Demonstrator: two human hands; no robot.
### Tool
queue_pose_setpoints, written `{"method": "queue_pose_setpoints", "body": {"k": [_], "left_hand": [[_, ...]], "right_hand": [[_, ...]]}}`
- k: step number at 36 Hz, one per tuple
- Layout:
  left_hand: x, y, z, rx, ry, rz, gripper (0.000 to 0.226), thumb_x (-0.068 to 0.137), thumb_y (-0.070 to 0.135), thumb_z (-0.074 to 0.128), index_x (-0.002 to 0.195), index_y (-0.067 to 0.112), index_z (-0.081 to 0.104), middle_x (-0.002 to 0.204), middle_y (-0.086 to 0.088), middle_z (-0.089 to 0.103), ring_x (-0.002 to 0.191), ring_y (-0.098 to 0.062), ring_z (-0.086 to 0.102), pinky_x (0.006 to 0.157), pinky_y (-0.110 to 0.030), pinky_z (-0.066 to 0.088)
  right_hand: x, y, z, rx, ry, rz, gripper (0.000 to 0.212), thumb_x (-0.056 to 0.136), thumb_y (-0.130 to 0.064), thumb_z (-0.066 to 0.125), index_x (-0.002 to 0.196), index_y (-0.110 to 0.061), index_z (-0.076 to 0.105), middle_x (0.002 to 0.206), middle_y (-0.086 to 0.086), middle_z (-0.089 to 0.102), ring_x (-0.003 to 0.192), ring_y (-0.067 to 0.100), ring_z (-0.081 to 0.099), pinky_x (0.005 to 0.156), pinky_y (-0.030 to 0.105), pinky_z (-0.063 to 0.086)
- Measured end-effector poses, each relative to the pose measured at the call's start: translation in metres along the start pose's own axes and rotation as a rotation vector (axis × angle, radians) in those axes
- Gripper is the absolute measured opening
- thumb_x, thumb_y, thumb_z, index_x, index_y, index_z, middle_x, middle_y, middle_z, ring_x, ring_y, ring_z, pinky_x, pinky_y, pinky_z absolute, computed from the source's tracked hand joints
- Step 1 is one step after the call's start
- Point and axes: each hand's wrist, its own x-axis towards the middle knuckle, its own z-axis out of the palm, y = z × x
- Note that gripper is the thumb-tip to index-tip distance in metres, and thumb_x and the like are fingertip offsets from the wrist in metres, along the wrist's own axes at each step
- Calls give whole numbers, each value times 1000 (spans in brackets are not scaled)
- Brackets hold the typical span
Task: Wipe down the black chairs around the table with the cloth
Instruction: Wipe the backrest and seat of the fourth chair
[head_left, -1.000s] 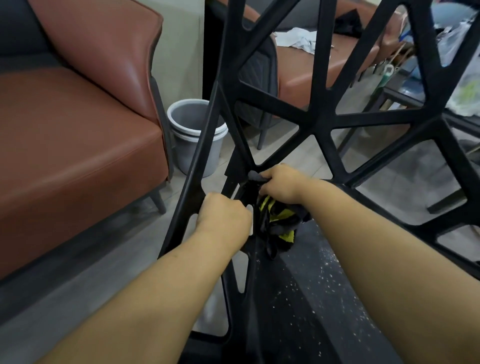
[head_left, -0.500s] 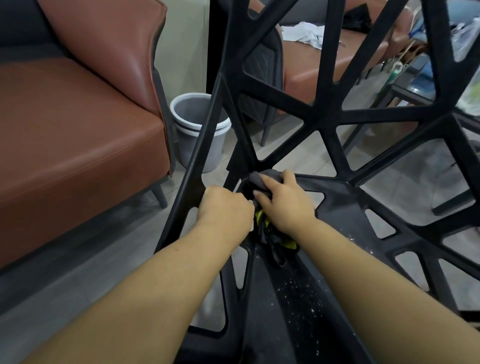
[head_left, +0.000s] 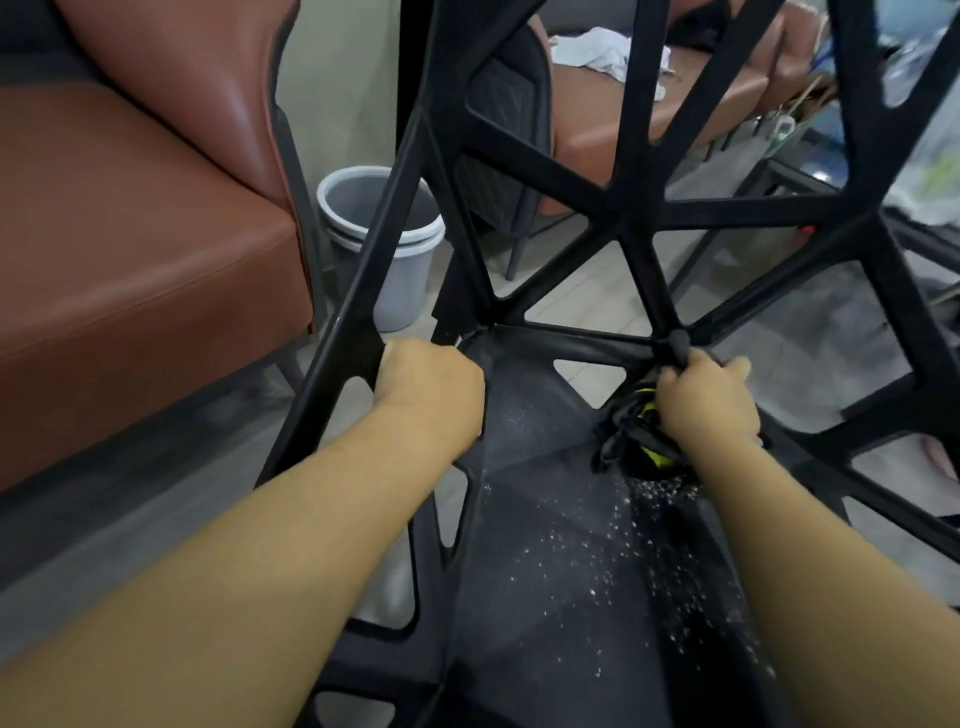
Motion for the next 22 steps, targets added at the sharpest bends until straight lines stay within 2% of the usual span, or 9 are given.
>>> {"method": "queue_pose_setpoints", "body": {"k": [3,6,8,11,13,15,17,19,22], "left_hand": [[1,2,2,-36,-8,-15,18,87,6,46,88,19,57,96,4,62,89,-20,60,54,-27,29],[1,2,5,-58,-13,-53,18,90,9,45,89,19,59,94,3,61,86,-20,60,58,-28,31],[2,2,7,-68,-8,-77,18,91,10,45,75,18,51,85,3,58,76,-19,55,52,-26,26],[3,3,5,-64,-4,-92,29,87,8,47,62,18,37,64,5,40,59,-15,39,45,-24,18],[2,2,4,-63,7,-83,31,89,13,48,61,19,36,62,5,38,61,-17,41,45,-23,20],[2,2,3,-56,12,-66,30,89,12,47,62,18,35,67,3,45,64,-17,45,46,-22,20],[2,3,3,-51,-11,-51,24,90,10,46,68,18,41,84,4,55,80,-19,57,46,-23,19],[5,4,3,-45,-41,-45,16,89,8,46,78,18,51,98,3,60,93,-21,60,46,-24,19],[17,7,4,-41,-41,-46,18,89,6,48,92,19,60,102,3,63,95,-21,61,48,-25,23]], "right_hand": [[3,-10,2,31,29,101,35,98,-36,39,120,-12,52,128,15,31,88,39,51,77,45,42],[-3,-38,10,108,-20,60,40,99,-39,40,126,-11,50,136,17,26,100,43,53,84,42,43],[-16,-59,18,150,-49,-77,43,98,-40,41,132,-14,47,139,16,25,106,42,53,87,40,42],[-40,-82,26,123,-93,-416,47,97,-44,43,140,-26,42,139,10,29,110,38,51,90,42,42],[-42,-84,27,80,-150,-599,49,96,-46,45,143,-32,40,135,8,33,109,36,51,88,40,42],[-34,-74,25,42,-167,-686,49,95,-47,46,143,-34,39,129,6,37,108,35,52,86,40,46],[-20,-55,22,-5,-112,-636,47,95,-46,45,141,-37,39,131,5,37,109,35,53,87,41,48],[-1,-30,16,-35,-35,-449,45,96,-42,43,140,-40,39,133,7,35,106,37,54,85,40,46],[20,1,3,-11,36,-160,39,97,-37,39,135,-29,46,123,11,36,88,39,53,75,40,41]]}}
